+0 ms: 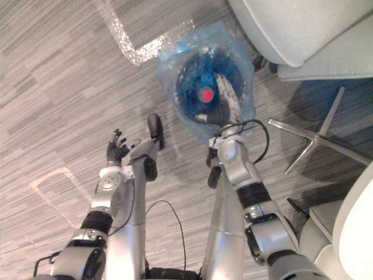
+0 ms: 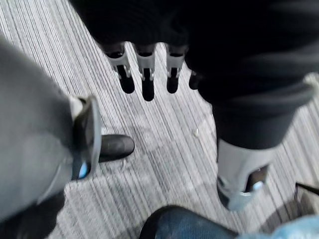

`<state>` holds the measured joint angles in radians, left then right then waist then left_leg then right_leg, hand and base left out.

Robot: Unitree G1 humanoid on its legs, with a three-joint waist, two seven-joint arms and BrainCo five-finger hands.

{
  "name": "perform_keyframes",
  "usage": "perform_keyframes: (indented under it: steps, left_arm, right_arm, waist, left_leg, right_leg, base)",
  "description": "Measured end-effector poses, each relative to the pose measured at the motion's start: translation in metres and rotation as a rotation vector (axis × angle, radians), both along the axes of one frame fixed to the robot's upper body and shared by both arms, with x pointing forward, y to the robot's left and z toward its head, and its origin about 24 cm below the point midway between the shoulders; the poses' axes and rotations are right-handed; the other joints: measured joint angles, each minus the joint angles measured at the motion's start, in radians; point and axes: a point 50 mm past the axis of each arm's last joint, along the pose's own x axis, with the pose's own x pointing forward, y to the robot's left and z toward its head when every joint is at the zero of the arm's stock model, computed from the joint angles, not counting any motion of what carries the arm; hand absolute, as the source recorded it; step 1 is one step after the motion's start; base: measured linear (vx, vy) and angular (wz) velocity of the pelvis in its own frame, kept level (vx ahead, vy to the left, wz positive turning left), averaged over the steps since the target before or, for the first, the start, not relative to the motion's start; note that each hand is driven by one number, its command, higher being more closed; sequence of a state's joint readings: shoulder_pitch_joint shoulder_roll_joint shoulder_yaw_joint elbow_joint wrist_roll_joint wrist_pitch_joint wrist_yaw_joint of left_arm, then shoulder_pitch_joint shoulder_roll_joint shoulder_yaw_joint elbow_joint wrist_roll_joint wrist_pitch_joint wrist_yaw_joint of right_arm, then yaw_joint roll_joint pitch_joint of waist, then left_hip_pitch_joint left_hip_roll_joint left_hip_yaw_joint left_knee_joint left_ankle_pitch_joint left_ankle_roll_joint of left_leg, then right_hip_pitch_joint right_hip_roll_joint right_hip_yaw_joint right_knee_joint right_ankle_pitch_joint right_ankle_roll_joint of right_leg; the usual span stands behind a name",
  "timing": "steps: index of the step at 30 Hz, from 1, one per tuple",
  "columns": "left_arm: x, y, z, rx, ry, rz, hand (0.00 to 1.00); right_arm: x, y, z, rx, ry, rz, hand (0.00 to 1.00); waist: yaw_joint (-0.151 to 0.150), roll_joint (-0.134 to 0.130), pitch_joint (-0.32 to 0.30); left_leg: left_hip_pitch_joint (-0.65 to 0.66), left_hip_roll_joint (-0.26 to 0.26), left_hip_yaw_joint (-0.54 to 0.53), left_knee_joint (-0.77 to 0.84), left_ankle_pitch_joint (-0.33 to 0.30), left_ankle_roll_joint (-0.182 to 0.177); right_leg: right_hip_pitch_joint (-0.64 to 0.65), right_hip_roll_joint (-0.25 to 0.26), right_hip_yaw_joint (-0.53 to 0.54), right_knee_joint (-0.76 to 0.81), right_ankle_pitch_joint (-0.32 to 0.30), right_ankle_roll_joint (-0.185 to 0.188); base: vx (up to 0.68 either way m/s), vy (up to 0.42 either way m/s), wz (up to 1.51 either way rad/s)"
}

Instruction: Gather rubbish on tea table into small bin, then transfer packed bag to large trash can.

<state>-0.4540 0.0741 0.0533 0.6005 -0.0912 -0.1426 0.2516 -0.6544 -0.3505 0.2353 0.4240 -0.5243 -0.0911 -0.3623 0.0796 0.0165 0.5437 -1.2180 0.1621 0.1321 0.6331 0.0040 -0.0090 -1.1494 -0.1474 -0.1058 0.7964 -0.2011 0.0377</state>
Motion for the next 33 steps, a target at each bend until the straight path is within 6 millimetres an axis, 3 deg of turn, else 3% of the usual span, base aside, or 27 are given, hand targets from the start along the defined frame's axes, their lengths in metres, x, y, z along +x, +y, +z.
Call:
perform_keyframes:
  steps: [6,10,15,28,33]
  left_arm:
    - [-0.001,0.001,-0.003,0.025,0.009,-0.008,0.00]
    - [-0.008,0.005,-0.014,0.031,0.048,0.003,0.00]
    - [-0.008,0.007,-0.016,0.035,0.054,0.006,0.00]
    - [-0.009,0.004,-0.021,0.044,0.080,-0.007,0.00]
    - [-0.009,0.004,-0.021,0.043,0.079,-0.003,0.00]
  right_arm:
    - [-0.001,0.002,-0.009,-0.144,0.027,0.017,0.00]
    - [-0.001,0.006,-0.029,-0.232,0.099,0.031,0.00]
    - [0.001,0.010,-0.038,-0.294,0.131,0.042,0.00]
    - [0.006,0.017,-0.048,-0.299,0.186,0.037,0.00]
    - [0.008,0.015,-0.063,-0.271,0.264,-0.003,0.00]
  waist:
    - [0.000,-0.007,-0.004]
    - [0.000,-0.031,-0.035]
    - [0.002,-0.032,-0.038]
    - [0.007,-0.032,-0.040]
    - [0.009,-0.032,-0.040]
  left_leg:
    - [0.016,0.002,0.002,-0.019,0.008,-0.003]
    - [0.033,0.001,0.012,-0.050,0.011,-0.006]
    - [0.033,-0.003,0.014,-0.063,0.019,0.002]
    - [0.056,-0.016,-0.001,-0.082,0.018,-0.006]
    - [0.054,-0.018,-0.003,-0.102,0.029,-0.008]
  right_leg:
    - [0.014,0.003,-0.002,-0.016,0.006,-0.002]
    - [0.028,0.004,-0.001,-0.045,0.014,0.001]
    - [0.035,0.000,-0.008,-0.064,0.018,0.003]
    - [0.068,-0.010,-0.026,-0.078,0.017,0.003]
    - [0.067,-0.011,-0.035,-0.088,0.019,0.002]
  base:
    - [-0.01,-0.009,-0.01]
    - [-0.01,-0.004,-0.01]
    - [0.00,-0.003,0.01]
    - [-0.02,-0.012,0.04]
    - [-0.02,-0.022,0.05]
